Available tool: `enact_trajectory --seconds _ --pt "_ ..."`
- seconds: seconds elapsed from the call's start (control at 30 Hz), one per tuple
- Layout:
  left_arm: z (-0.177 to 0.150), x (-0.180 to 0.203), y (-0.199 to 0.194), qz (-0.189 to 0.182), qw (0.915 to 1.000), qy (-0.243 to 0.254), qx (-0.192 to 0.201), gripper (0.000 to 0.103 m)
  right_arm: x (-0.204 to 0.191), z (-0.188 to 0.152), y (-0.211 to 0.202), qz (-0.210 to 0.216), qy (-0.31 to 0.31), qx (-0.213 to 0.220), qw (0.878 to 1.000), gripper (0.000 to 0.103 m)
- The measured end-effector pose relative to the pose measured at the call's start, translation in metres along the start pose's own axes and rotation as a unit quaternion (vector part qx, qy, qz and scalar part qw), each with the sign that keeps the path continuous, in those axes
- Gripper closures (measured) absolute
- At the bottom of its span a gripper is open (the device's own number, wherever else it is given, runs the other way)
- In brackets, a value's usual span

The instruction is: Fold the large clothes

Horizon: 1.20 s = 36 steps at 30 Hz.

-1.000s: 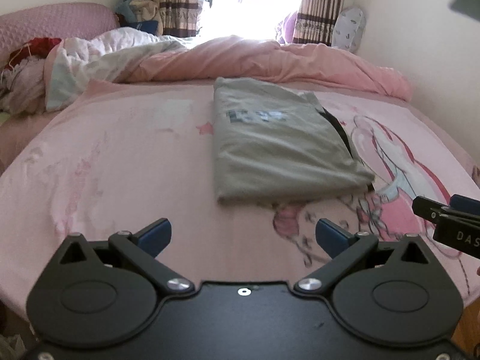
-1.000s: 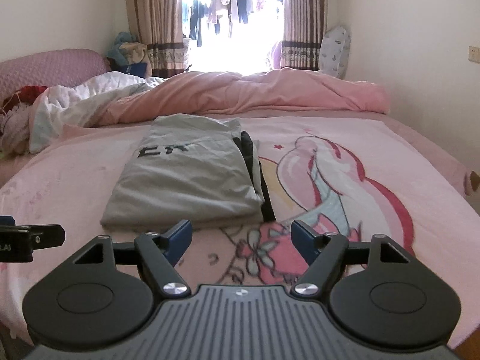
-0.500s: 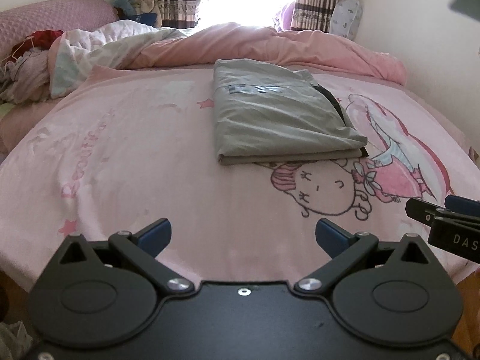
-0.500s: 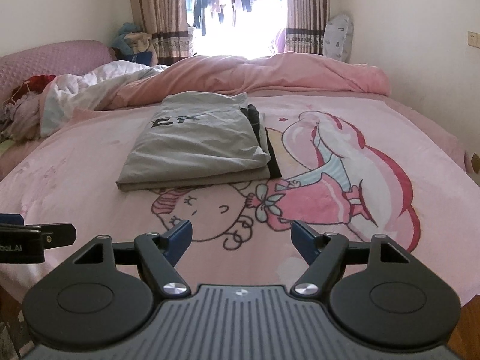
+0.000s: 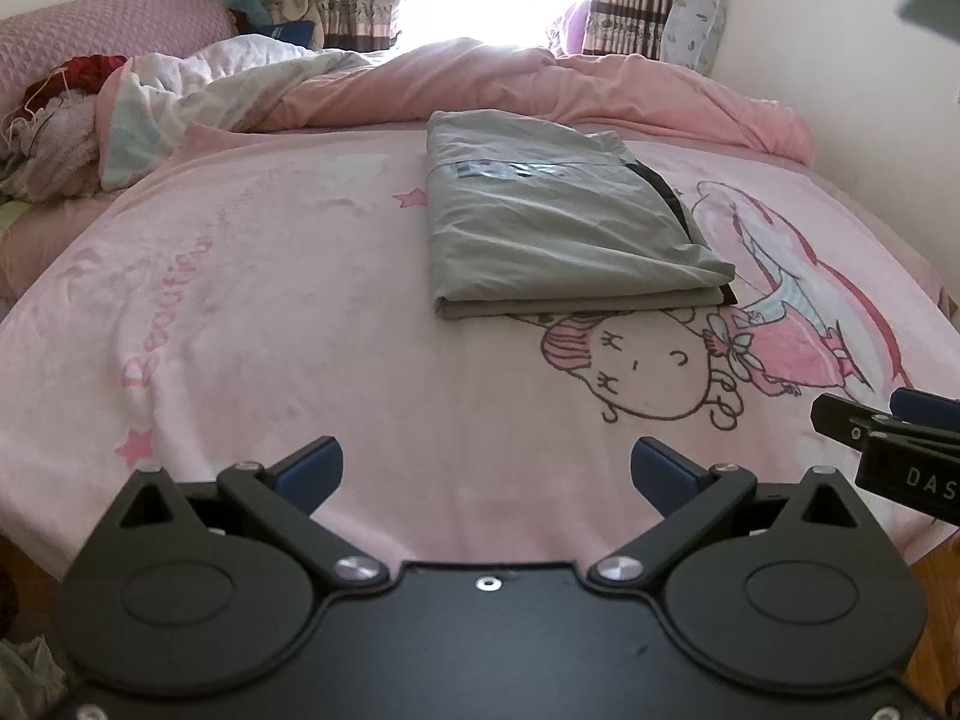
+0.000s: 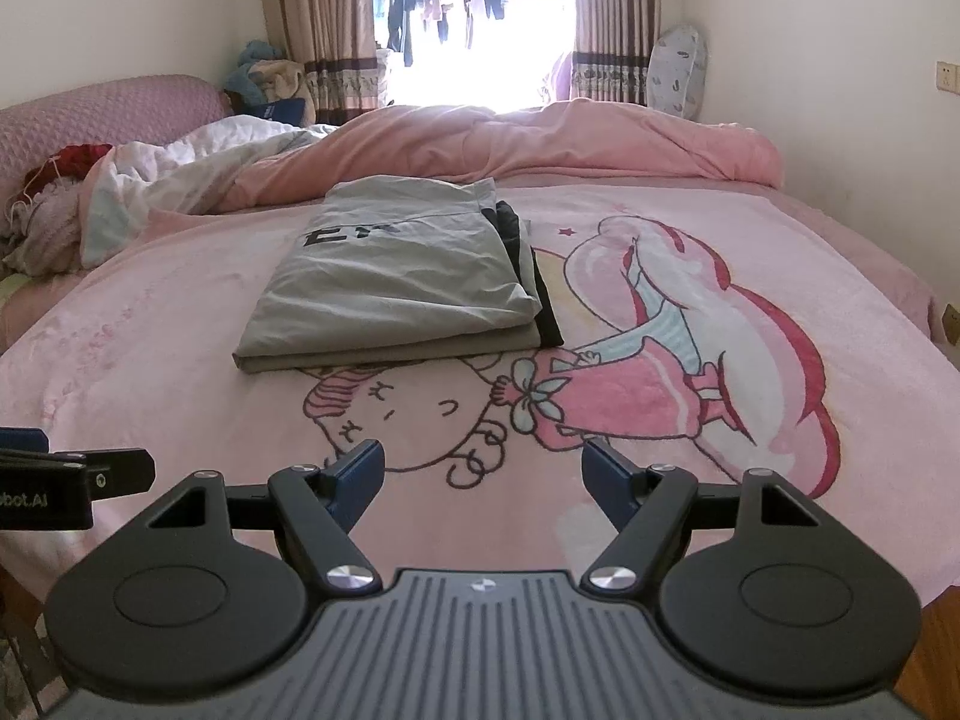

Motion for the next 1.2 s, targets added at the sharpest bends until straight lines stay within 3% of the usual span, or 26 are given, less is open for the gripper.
enact_trajectory --seconds 1.2 --pt "0.001 -0.0003 0.0066 0.006 0.9999 0.001 -0.009 0.0 0.003 -0.0009 0.0084 -0.004 -0.001 -0.011 1.0 0.015"
Point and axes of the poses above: each gripper's, at about its wrist camera, not at the fingertips, and y roughly the way its jaws point, x to its right, z to its top, the point moved 4 cm from there along y, roughly the way its jaws point, and after that the axes turned 14 degrees about -z, right-handed, at the moved point
